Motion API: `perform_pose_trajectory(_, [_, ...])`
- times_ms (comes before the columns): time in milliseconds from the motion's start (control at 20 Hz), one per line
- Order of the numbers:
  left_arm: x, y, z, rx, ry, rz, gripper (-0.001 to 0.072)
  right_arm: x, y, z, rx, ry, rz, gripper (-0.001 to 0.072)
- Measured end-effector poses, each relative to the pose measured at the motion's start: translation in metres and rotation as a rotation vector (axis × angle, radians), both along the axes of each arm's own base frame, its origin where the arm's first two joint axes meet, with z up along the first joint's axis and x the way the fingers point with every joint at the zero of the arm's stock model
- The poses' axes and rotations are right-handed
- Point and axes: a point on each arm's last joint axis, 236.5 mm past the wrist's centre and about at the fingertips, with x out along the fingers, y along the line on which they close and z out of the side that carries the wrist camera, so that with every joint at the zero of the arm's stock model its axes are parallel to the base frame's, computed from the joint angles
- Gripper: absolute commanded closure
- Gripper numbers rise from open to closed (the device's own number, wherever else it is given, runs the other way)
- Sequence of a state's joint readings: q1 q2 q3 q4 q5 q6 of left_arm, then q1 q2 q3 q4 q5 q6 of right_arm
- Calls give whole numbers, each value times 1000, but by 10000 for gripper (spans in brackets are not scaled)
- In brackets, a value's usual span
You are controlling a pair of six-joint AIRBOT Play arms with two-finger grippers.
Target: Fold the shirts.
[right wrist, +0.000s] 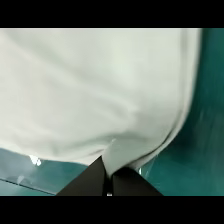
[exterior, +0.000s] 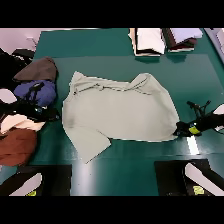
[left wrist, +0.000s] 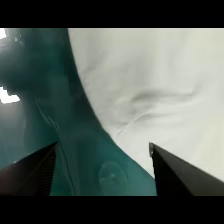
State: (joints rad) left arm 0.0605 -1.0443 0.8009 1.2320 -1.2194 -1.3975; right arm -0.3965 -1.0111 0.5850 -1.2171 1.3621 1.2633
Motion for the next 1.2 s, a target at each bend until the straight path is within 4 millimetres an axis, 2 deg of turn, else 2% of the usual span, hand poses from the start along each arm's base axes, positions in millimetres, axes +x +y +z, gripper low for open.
perform_pose_trajectory(200, [-11,-2,-30,-15,35,63,36,15,3,22,-40,-78,50,698])
perform_pose_trajectory(350, [-20,-19,-45,-87,58,99,36,20,5,31,-41,-88,67,697])
perform_pose_trajectory(500, [-22,-39,-49,-139,51,98,45,26,5,37,-42,-97,71,697])
perform_pose_trajectory(600, [-22,-49,-51,-148,41,80,375,30,3,42,-48,-115,68,698])
perform_pose_trajectory(700, [-21,-54,-52,-148,30,69,658,34,2,50,-59,-144,70,698])
perform_pose_trajectory(750, [-19,-56,-50,-152,24,65,682,36,2,55,-66,-161,70,698])
perform_pose_trajectory(850, [-9,-59,-38,-159,-10,51,682,44,-1,69,-83,-209,70,698])
perform_pose_trajectory(950, [11,-63,-7,-169,-91,32,682,56,-4,93,-107,-281,64,698])
perform_pose_trajectory(1050, [41,-65,51,-177,-251,15,682,72,-9,127,-143,-383,53,698])
perform_pose_trajectory(1150, [67,-63,139,-177,-476,1,682,89,-13,176,-182,-520,45,698])
perform_pose_trajectory(1200, [73,-61,195,-173,-611,-7,682,96,-13,206,-202,-601,40,698])
